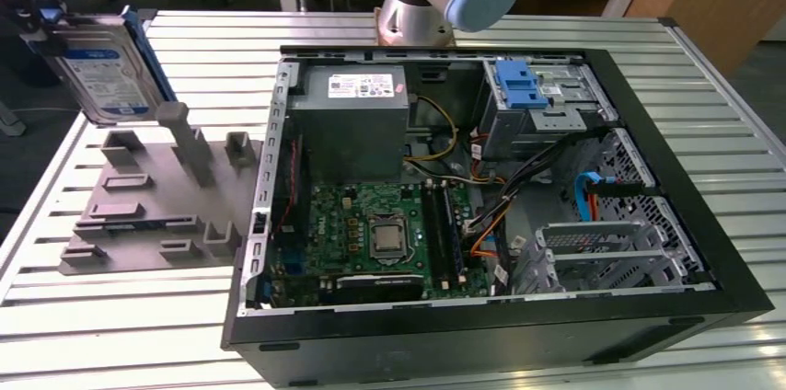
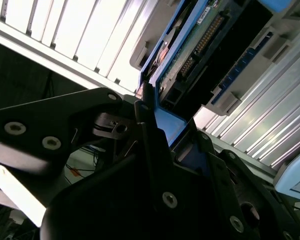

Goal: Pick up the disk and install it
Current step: 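Pick up the disk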

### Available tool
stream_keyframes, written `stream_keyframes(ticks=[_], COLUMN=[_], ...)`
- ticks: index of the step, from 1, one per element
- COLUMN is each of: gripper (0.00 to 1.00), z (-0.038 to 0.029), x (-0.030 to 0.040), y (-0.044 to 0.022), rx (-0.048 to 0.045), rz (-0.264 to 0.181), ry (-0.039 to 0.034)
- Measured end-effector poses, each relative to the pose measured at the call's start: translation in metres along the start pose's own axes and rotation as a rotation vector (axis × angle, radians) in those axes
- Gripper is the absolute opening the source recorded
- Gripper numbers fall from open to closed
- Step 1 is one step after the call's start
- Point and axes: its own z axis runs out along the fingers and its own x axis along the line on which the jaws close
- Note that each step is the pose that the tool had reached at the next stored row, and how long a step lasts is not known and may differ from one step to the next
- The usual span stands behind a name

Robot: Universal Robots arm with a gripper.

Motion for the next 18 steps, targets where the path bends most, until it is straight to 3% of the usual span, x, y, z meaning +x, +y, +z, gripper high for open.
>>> stream_keyframes(ticks=[18], gripper=[0.36], z=[-0.0125], x=[-0.0002], y=[0.0003], rx=[0.0001], rz=[0.000], ry=[-0.0001])
